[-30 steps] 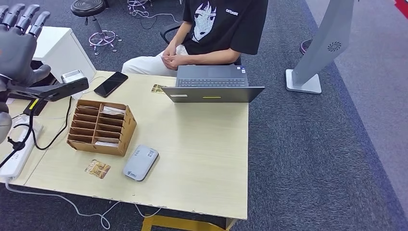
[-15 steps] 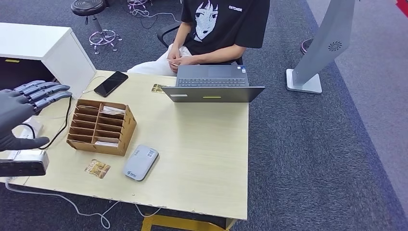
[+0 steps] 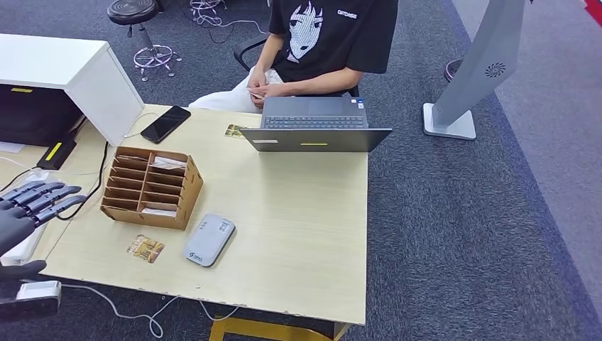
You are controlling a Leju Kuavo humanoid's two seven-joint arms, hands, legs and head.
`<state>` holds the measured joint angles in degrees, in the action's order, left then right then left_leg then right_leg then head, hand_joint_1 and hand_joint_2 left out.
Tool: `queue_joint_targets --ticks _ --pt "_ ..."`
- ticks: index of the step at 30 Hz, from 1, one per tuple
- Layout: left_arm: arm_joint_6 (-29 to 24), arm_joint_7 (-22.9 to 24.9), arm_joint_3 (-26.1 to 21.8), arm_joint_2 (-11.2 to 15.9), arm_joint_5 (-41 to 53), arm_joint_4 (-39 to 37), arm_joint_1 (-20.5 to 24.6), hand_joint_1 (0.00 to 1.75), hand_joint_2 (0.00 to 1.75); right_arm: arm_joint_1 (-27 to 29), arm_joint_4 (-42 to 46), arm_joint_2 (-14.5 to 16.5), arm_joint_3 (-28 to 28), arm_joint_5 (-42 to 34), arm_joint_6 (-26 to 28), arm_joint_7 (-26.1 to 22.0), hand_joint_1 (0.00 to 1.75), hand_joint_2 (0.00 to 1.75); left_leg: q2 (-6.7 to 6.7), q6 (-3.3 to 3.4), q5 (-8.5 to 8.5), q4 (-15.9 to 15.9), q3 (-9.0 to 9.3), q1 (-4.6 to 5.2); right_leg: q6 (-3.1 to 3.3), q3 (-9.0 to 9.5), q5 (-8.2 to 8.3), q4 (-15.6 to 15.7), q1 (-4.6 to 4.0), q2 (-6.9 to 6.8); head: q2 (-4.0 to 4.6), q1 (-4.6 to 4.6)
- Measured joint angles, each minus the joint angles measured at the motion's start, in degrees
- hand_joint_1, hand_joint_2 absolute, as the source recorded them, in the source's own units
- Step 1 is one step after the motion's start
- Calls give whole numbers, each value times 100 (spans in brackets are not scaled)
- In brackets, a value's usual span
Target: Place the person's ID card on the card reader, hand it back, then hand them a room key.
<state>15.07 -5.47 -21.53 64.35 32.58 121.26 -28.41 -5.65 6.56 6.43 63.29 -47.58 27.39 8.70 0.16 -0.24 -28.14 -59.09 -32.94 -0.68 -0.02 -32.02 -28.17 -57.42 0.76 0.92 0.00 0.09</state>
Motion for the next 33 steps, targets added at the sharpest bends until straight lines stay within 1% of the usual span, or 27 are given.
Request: queue_joint_targets --ticks 2,4,6,9,11,14,17,19,22,26,29,33 --pt "-8 91 -20 -34 76 -1 -35 0 175 0 0 0 6 -2 3 0 0 175 -1 0 0 0 1 0 0 0 0 0 0 -1 0 0" --pt "-43 254 3 -78 269 -24 49 0 175 -2 0 0 16 -6 9 0 0 175 -4 1 1 0 1 0 0 1 0 0 0 -5 0 -1" --pt "-122 437 100 -147 592 -123 296 0 175 -5 0 0 33 -18 16 2 0 175 -12 1 2 0 1 0 0 2 0 0 0 -13 0 -1" --pt "-381 613 480 -359 1301 -472 950 0 175 -20 0 0 69 -27 22 12 0 175 -24 3 7 0 0 1 0 6 0 0 0 -28 1 0" --pt "-687 690 851 -588 1868 -794 1463 0 175 -35 0 0 98 -30 26 16 0 175 -33 4 10 0 1 2 0 9 0 0 0 -36 1 -1" --pt "-1386 803 1419 -1059 2672 -1302 2167 0 175 -60 1 0 144 -32 36 24 0 175 -41 5 15 -1 1 3 0 12 1 0 0 -44 0 0" --pt "-2233 964 1848 -1538 3377 -1701 2638 0 175 -86 2 0 202 -26 60 27 0 175 -42 6 16 -2 1 4 -1 12 2 1 1 -45 0 2" --pt "-2586 1049 2050 -1818 3655 -1905 2868 0 175 -99 2 0 240 -24 67 25 0 175 -39 6 16 -3 1 4 -2 11 3 1 1 -43 0 2" --pt "-2919 1119 2206 -2111 3923 -2097 3082 0 175 -103 2 1 276 -18 83 16 0 175 -37 6 16 -5 0 4 -3 7 3 4 1 -40 0 2" --pt "-3418 1151 2264 -2414 4238 -2284 3294 0 175 -106 2 2 318 -1 106 13 0 175 -37 6 16 -6 -1 4 -3 5 3 5 1 -40 0 1" --pt "-3537 1151 2296 -2588 4307 -2409 3417 0 175 -108 2 2 347 0 121 13 0 175 -33 5 15 -5 0 3 -3 4 3 5 1 -36 0 1" --pt "-3587 1148 2337 -2739 4327 -2504 3496 0 175 -109 2 2 377 0 123 13 0 175 -29 5 15 -5 0 2 -2 1 3 4 0 -33 0 1"
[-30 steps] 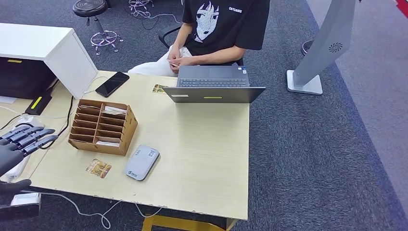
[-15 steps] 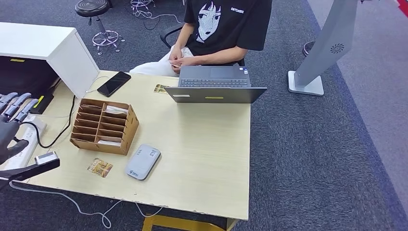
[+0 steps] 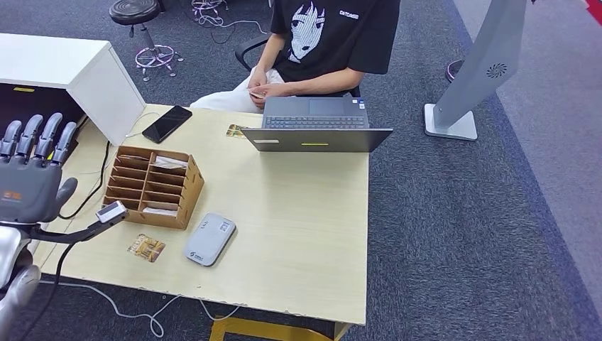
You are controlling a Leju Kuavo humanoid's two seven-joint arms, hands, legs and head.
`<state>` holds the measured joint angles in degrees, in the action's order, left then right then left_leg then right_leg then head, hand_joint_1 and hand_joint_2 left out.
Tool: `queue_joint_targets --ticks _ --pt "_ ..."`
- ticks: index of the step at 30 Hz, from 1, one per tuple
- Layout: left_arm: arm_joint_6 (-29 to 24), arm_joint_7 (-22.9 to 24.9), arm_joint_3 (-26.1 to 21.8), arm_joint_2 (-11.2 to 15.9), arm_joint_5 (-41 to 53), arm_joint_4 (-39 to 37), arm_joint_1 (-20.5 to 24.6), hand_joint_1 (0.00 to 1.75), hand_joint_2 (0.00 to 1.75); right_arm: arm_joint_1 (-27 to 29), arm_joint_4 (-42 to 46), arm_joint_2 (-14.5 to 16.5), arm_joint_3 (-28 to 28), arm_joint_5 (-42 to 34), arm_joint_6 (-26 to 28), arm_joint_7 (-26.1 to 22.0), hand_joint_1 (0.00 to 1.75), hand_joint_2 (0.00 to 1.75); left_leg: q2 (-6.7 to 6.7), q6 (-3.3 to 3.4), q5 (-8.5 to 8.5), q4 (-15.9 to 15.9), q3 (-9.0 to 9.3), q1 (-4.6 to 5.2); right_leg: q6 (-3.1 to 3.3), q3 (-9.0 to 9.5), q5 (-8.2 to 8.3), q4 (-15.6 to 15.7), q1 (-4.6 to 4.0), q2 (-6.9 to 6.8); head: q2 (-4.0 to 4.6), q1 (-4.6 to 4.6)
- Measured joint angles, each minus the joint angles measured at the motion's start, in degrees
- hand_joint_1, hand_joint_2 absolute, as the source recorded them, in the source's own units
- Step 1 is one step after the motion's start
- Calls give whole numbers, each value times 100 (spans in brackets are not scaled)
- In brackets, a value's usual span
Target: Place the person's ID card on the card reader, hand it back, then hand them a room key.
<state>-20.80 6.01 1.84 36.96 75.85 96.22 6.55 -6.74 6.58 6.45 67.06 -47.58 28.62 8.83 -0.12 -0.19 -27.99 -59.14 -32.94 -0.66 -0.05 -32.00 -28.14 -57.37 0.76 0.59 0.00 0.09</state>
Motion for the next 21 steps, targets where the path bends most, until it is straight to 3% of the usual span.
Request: queue_joint_targets --ticks 9,21 --pt "-333 -133 38 -345 26 -388 243 0 175 -2 2 0 39 -41 30 -28 0 175 1 0 0 0 0 0 0 0 0 0 0 1 1 1" --pt "-34 -260 163 -721 -305 -1297 825 0 175 -7 7 0 39 -127 21 -18 0 175 6 0 1 0 1 0 3 -1 4 0 0 6 0 1"
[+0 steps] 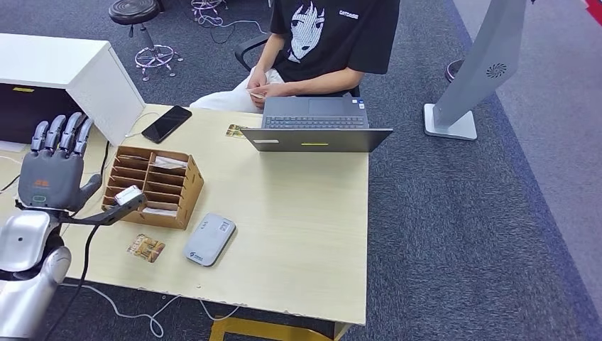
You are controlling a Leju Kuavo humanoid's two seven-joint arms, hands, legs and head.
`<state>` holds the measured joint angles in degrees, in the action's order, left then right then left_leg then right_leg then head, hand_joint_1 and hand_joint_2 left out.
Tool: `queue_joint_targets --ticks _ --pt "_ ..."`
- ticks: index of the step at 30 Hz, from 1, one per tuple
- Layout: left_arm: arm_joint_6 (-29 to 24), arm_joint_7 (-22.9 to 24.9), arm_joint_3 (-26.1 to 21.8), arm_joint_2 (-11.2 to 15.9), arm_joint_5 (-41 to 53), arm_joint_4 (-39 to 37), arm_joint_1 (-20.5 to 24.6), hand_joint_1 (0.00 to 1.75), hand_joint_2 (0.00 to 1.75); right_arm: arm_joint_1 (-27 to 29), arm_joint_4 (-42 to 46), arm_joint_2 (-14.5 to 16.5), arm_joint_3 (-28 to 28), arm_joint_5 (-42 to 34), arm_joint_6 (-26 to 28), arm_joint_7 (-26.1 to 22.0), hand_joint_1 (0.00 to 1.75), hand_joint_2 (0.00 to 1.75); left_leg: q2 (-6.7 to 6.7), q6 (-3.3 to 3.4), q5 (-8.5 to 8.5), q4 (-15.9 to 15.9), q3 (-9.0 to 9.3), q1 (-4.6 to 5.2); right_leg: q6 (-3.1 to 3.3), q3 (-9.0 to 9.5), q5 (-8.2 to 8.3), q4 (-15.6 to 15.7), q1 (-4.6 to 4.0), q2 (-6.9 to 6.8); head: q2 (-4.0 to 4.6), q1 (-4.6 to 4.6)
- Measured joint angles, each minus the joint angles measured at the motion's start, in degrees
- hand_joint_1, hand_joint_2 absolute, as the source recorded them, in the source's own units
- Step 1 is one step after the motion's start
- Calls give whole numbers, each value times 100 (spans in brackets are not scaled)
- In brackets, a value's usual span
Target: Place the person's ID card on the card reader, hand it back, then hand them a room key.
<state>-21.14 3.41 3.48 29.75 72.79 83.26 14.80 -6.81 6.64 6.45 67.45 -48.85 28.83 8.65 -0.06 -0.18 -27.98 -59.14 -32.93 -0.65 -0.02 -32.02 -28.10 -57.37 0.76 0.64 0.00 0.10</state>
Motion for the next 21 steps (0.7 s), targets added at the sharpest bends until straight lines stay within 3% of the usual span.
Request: queue_joint_targets --ticks 21 --pt "264 5 417 -324 -73 -757 494 0 175 -6 0 0 0 -98 -6 7 0 175 7 0 0 0 -1 0 0 -3 2 0 0 6 0 1"
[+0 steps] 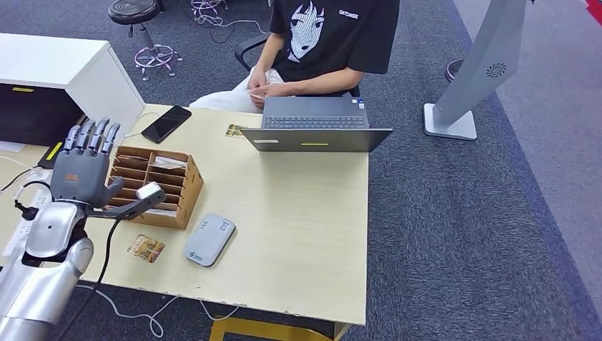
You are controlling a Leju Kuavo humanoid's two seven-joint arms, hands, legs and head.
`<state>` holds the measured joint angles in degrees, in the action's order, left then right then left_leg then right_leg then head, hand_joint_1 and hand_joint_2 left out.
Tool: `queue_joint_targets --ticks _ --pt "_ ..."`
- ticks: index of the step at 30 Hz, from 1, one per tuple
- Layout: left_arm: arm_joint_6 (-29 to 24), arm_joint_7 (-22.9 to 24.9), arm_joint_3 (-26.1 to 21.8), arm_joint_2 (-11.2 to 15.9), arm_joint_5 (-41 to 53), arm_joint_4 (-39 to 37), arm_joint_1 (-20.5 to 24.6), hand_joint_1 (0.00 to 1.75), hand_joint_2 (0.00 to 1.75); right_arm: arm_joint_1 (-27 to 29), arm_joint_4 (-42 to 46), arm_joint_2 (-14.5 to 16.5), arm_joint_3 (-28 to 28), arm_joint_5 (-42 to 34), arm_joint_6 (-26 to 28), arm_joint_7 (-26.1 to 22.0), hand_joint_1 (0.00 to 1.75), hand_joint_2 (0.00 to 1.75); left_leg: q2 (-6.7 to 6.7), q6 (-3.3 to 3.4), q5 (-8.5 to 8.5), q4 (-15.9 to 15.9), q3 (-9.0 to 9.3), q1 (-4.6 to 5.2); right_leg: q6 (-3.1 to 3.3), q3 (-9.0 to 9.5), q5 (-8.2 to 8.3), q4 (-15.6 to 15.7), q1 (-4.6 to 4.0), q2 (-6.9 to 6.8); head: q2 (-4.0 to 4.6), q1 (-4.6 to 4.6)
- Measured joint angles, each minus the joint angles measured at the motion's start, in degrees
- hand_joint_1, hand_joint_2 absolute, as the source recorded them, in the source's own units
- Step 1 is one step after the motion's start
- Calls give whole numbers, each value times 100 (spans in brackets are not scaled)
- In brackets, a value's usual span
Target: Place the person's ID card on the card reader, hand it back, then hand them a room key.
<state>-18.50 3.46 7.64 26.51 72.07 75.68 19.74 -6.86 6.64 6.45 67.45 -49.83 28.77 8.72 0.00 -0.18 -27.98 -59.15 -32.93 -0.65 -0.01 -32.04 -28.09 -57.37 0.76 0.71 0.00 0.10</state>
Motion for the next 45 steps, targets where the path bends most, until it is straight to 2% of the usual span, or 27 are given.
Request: queue_joint_targets --ticks 19,34,45 --pt "71 -37 177 -111 25 -307 150 0 175 -3 0 0 12 22 10 10 0 175 2 0 0 0 0 0 0 -2 0 0 0 3 0 0" --pt "65 -99 614 -409 190 -933 547 0 175 -75 19 0 97 15 19 33 0 175 9 1 0 -1 -1 1 0 -3 2 0 0 12 0 0" --pt "-219 -110 765 -633 200 -1539 730 0 175 -126 42 3 96 -99 93 26 0 175 10 1 0 -2 -1 1 0 -2 2 0 0 12 0 0"
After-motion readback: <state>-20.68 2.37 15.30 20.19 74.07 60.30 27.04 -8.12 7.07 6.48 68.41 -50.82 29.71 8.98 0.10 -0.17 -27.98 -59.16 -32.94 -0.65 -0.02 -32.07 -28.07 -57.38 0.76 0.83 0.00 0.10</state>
